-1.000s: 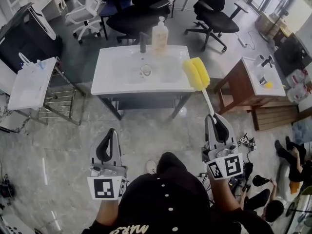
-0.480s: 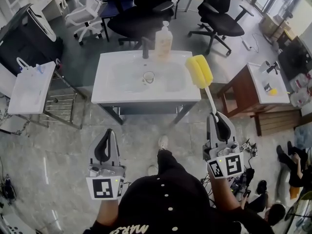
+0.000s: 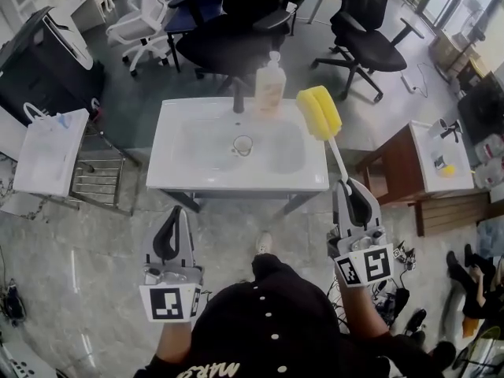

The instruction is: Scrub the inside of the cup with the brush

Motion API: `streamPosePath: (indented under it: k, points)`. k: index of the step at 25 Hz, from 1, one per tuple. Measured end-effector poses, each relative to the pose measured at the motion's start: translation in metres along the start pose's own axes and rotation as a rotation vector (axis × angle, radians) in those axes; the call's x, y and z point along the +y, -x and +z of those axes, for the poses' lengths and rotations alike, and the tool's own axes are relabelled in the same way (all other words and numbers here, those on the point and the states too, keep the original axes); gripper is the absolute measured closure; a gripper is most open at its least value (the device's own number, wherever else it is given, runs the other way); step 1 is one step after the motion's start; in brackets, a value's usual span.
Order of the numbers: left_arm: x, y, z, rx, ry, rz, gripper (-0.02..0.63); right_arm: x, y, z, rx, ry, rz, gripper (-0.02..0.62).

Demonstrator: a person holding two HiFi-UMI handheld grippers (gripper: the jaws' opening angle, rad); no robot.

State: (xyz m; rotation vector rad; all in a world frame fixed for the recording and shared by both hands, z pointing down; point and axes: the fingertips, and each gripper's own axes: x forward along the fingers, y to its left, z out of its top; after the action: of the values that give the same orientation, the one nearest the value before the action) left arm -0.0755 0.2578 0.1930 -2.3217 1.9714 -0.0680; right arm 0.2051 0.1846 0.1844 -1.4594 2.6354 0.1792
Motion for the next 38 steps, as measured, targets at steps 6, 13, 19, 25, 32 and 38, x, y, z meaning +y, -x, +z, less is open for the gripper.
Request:
streamPosePath:
  k: [6, 13, 19, 25, 32, 38]
  points:
    - [0.004, -0.050, 0.005, 0.001, -0.023, 0.020, 0.578, -0.031, -0.047, 0.002, -0.019, 0.000, 0.034, 0.548]
    - [0.002, -0.098, 0.007, 0.017, -0.028, 0.051, 0.578, -0.062, -0.090, -0.003, -0.030, -0.008, 0.070, 0.548]
    - [-0.001, -0.122, -0.009, 0.054, -0.015, 0.069, 0.580, -0.073, -0.119, -0.013, -0.030, -0.010, 0.111, 0.548]
    - [0.009, -0.135, -0.022, 0.088, 0.005, 0.096, 0.578, -0.072, -0.143, -0.024, -0.017, -0.019, 0.139, 0.548]
    - [0.033, -0.165, -0.033, 0.093, 0.012, 0.069, 0.578, -0.065, -0.177, -0.027, -0.019, -0.015, 0.143, 0.548]
    - [0.062, -0.209, -0.029, 0.058, 0.005, 0.022, 0.580, -0.063, -0.217, -0.024, -0.044, 0.003, 0.131, 0.547]
